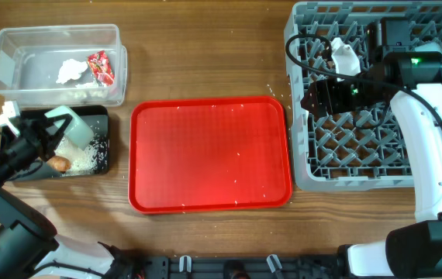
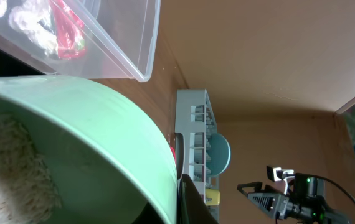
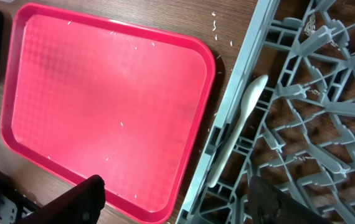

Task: Sort waste into correct bins and load items into the dishwasher rack
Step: 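Tip the green bowl over the black tray to pour out the rice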

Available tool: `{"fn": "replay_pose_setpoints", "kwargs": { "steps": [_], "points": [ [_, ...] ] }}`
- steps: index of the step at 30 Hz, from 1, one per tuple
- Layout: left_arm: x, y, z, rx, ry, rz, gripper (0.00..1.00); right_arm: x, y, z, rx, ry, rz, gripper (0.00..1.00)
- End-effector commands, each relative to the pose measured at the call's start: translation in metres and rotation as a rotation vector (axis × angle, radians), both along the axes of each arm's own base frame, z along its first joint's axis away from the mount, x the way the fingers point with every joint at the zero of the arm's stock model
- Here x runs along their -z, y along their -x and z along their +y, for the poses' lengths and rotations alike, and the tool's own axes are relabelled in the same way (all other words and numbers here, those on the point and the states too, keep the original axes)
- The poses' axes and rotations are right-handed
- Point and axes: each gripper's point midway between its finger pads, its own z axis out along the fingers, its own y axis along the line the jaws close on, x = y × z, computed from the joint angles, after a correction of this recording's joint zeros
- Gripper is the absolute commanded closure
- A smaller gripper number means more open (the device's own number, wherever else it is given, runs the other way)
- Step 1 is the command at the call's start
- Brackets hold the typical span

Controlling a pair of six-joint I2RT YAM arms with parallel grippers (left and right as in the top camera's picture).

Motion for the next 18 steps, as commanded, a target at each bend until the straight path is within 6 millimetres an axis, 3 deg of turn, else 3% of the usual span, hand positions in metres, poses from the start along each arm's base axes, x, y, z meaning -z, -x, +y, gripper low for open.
{"fn": "replay_pose_setpoints", "kwargs": {
  "steps": [1, 4, 6, 7, 9, 11, 12, 13, 15, 17, 18],
  "points": [
    [-0.003, -0.001, -0.002, 0.007, 0.017, -0.036, 0.96, 0.006, 0.000, -0.001, 0.006, 0.011, 0.020, 0.24],
    [-0.014, 0.000, -0.006, 0.020, 0.023, -0.121, 0.96, 0.006, 0.000, -0.002, 0.008, 0.017, 0.020, 0.25],
    [0.001, -0.001, 0.000, -0.007, 0.036, 0.009, 0.96, 0.007, 0.000, -0.003, 0.009, 0.018, 0.021, 0.25],
    [-0.003, -0.002, -0.002, -0.015, 0.088, 0.021, 0.96, 0.007, 0.000, -0.003, 0.009, 0.022, 0.021, 0.25],
    [-0.023, -0.003, -0.004, 0.004, 0.100, -0.126, 0.96, 0.008, 0.000, -0.005, 0.012, 0.031, 0.024, 0.25],
    [-0.013, -0.004, 0.000, -0.006, 0.069, -0.073, 0.96, 0.008, 0.001, -0.005, 0.012, 0.031, 0.028, 0.25],
    [0.006, -0.002, 0.005, -0.029, 0.046, 0.057, 0.96, 0.008, 0.001, -0.005, 0.012, 0.031, 0.028, 0.25],
    [0.012, -0.001, 0.006, -0.042, 0.052, 0.111, 0.96, 0.008, 0.001, -0.005, 0.012, 0.031, 0.027, 0.25],
    [-0.016, -0.002, -0.004, 0.005, 0.063, -0.105, 0.96, 0.008, 0.001, -0.005, 0.012, 0.031, 0.028, 0.25],
    [-0.001, -0.004, 0.004, -0.025, 0.069, 0.020, 0.96, 0.008, 0.002, -0.005, 0.012, 0.032, 0.030, 0.25],
    [-0.010, -0.005, 0.002, -0.015, 0.087, -0.040, 0.96, 0.008, 0.002, -0.005, 0.011, 0.032, 0.030, 0.25]
  ]
}}
